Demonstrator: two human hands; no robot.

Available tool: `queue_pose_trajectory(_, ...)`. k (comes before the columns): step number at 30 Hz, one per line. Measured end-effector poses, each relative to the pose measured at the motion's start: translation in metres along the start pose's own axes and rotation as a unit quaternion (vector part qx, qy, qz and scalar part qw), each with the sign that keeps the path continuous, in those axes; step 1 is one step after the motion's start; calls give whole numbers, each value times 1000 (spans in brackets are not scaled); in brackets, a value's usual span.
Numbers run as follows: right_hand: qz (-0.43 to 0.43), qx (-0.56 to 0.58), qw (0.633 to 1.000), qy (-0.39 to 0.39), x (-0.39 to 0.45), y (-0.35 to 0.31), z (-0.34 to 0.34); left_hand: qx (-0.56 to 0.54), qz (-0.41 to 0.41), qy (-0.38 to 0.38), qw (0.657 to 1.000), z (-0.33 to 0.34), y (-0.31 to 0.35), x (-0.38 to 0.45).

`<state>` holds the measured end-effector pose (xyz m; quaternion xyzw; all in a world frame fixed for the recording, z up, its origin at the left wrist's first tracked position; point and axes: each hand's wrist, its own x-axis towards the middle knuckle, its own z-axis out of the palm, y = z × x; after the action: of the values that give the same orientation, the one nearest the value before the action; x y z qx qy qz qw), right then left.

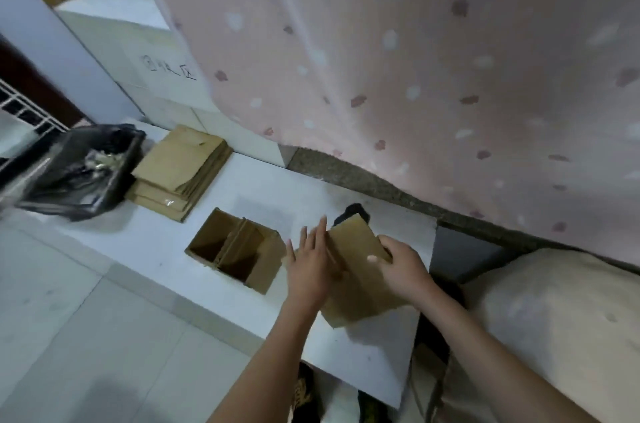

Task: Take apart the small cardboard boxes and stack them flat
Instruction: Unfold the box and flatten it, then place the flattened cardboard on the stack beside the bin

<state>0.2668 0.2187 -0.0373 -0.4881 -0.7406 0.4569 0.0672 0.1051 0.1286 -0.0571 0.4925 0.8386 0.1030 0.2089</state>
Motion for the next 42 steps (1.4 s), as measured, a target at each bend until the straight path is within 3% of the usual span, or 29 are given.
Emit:
queue_pose_trajectory(4,-91,-44,993,-58,-10,-59,-36,-227,-52,60,971,-53,-19,-33)
queue_pose_trajectory(9,-169,-86,976,-104,-30,-121,-32,-354,-77,72,929,-90,-57,-89)
queue_pose_trajectory(12,-206,-88,970,-97,-37,-147,-12,-402,-107,114,902,-103,-74,-119)
queue_pose_trajectory(15,-235,-54,970,-26,-43,-164,3,-472,-152,156,854,-109,-91,-149)
queue_pose_trajectory(18,-180,34,983,31,-54,-170,30,-543,-198,203,790,-114,-114,-182)
queue_pose_trajectory(22,-59,135,985,-90,-77,-179,99,-603,-209,248,729,-129,-158,-215)
queue_pose_trajectory(25,-43,178,975,-125,-95,-189,147,-617,-224,270,705,-136,-187,-237)
queue_pose_trajectory(28,-45,199,975,-84,-110,-207,180,-607,-232,288,704,-143,-217,-255)
queue_pose_trajectory(33,-92,121,987,-47,-132,-229,224,-473,-270,333,770,-145,-245,-272)
queue_pose_trajectory(37,-104,81,991,-33,-139,-242,248,-463,-282,340,768,-150,-265,-275)
queue_pose_trajectory(42,-121,28,992,17,-138,-252,281,-373,-322,329,805,-156,-281,-267)
